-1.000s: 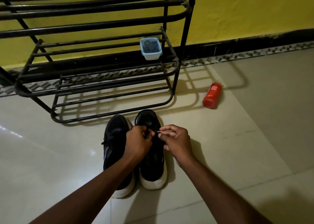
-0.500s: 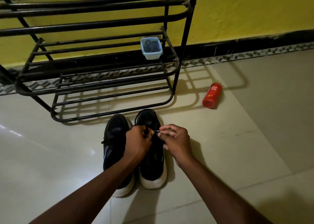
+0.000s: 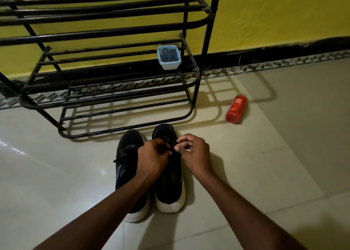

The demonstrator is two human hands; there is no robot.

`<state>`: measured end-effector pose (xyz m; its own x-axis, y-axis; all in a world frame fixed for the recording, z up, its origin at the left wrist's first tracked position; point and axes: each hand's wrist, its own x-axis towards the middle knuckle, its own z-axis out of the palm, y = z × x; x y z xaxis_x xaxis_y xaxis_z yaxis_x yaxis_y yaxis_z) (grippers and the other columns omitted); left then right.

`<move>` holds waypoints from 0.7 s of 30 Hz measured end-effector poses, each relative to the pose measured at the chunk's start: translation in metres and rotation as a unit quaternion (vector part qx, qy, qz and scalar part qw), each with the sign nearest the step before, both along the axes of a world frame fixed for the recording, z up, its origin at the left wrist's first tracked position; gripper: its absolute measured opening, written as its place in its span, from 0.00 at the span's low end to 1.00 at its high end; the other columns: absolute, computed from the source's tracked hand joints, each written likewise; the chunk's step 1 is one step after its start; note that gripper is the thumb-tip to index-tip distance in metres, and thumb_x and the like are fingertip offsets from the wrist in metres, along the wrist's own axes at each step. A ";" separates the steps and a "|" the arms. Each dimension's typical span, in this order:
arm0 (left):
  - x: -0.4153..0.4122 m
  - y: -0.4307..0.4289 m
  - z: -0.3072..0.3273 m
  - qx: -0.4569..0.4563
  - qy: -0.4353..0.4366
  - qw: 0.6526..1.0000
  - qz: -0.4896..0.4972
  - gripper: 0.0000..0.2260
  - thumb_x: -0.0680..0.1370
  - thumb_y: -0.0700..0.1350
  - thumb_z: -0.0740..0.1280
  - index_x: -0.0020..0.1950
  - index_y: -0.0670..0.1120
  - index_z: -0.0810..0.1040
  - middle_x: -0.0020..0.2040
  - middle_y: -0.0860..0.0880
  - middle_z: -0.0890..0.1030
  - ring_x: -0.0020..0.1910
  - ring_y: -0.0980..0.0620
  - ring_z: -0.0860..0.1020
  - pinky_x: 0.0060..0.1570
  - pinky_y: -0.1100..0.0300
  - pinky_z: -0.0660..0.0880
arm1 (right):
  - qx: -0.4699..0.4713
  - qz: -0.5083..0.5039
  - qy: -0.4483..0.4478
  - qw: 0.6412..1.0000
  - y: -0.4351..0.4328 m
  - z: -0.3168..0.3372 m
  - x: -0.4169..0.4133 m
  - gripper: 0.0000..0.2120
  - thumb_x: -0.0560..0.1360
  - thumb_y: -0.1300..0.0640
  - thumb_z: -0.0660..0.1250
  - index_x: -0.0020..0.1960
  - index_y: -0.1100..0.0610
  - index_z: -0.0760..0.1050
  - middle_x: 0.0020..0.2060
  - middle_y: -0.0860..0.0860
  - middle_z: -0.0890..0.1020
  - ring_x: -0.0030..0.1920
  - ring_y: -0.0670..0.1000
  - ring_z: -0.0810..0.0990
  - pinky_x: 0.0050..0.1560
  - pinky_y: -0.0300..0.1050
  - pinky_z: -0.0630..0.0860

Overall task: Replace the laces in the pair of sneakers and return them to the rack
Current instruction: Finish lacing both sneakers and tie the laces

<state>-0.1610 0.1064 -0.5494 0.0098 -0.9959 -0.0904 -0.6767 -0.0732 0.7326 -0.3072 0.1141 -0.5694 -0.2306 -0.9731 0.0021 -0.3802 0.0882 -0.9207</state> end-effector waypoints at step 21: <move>0.010 -0.005 -0.010 0.048 -0.042 0.998 0.028 0.25 0.73 0.49 0.77 0.65 0.43 0.71 0.62 0.43 0.72 0.60 0.46 0.73 0.61 0.55 0.73 | 0.098 -0.030 -0.386 0.917 -0.010 0.025 -0.029 0.11 0.84 0.61 0.57 0.43 0.59 0.69 0.42 0.62 0.82 0.26 0.51 0.74 0.26 0.39 0.67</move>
